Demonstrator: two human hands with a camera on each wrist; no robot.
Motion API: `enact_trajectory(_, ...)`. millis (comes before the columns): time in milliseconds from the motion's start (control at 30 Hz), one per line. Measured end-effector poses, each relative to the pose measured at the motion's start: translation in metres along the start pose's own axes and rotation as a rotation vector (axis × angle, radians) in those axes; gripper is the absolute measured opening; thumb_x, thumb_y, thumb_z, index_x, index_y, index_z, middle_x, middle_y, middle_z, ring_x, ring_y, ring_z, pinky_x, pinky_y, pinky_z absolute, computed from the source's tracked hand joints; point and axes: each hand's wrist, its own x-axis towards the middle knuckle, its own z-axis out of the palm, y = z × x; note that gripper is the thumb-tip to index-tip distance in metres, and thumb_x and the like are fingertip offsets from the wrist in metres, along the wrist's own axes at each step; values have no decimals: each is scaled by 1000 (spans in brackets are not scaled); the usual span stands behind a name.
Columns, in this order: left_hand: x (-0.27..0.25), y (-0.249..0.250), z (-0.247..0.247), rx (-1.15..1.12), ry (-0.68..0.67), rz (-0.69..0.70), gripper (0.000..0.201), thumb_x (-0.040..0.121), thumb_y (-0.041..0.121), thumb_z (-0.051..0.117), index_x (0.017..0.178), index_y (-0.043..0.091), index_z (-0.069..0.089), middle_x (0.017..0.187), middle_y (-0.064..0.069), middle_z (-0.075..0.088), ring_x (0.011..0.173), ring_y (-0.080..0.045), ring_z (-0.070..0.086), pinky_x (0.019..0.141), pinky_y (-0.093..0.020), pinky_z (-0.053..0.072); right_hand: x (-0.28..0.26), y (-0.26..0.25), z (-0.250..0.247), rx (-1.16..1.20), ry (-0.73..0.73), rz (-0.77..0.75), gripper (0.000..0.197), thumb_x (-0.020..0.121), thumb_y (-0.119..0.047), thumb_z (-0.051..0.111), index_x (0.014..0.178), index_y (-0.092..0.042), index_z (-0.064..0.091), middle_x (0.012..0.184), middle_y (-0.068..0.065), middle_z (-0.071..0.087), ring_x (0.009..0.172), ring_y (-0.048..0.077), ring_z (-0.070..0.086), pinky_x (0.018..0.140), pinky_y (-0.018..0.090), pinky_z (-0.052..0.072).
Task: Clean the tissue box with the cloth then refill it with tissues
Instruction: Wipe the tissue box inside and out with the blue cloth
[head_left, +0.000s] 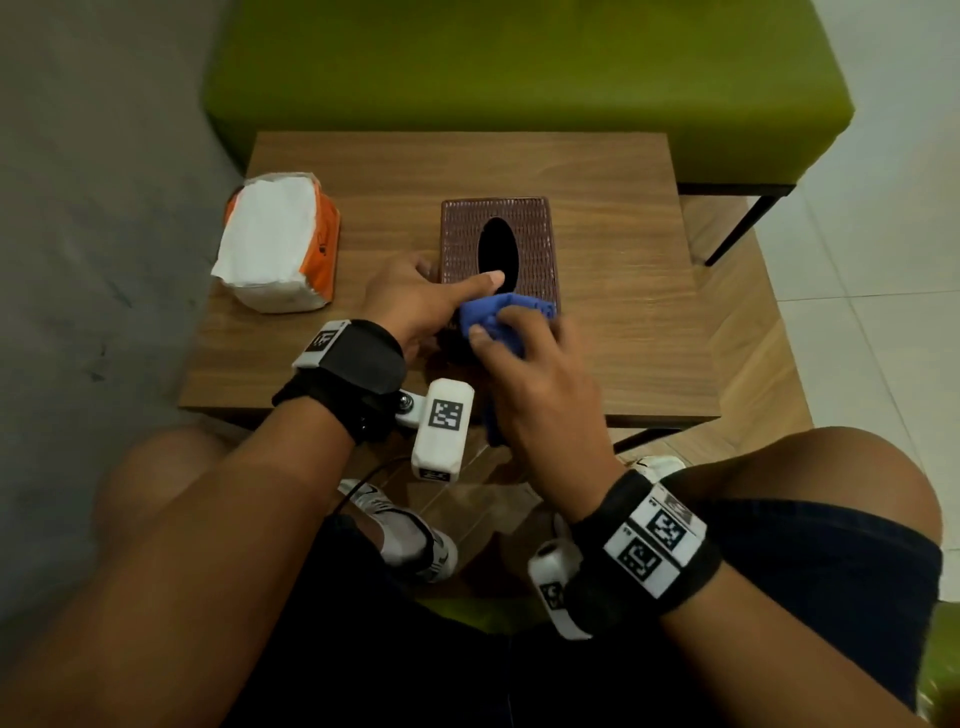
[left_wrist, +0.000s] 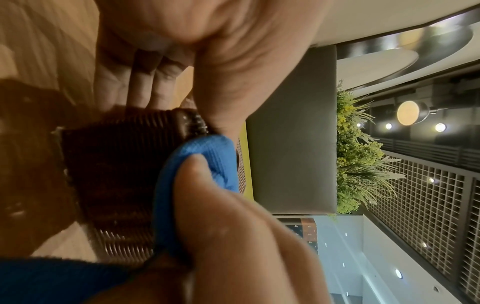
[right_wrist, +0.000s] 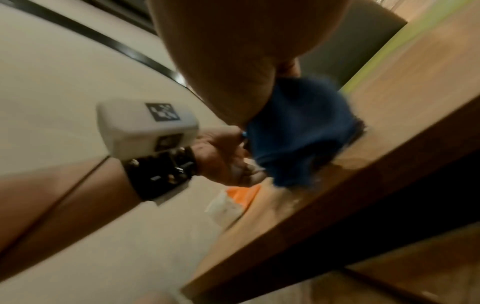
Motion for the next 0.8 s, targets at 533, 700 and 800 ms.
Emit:
enact_trajectory(533, 3, 4, 11, -43, 5, 67, 43, 75, 39, 96, 96, 25, 61, 104, 1, 78, 90, -20, 78, 60, -34, 60, 21, 45, -12, 67, 174, 253, 39, 97, -11, 50, 128, -18, 73, 131, 13, 63, 106, 32, 50, 80, 30, 37)
enact_trajectory(700, 2, 5, 11, -15, -24, 81, 33, 81, 34, 92, 91, 25, 62, 93, 0, 77, 78, -16, 75, 43, -18, 49, 6, 31, -20, 3, 41, -19, 34, 100, -11, 55, 128, -16, 72, 128, 9, 64, 104, 30, 47, 76, 32, 40)
enact_trajectory(800, 1, 5, 8, -26, -101, 73, 31, 85, 26, 89, 98, 22, 61, 98, 0, 76, 73, -9, 74, 43, -17, 50, 45, 74, -27, 2, 52, 49, 40, 100, -17, 43, 123, -19, 76, 125, 9, 66, 103, 36, 50, 82, 34, 38)
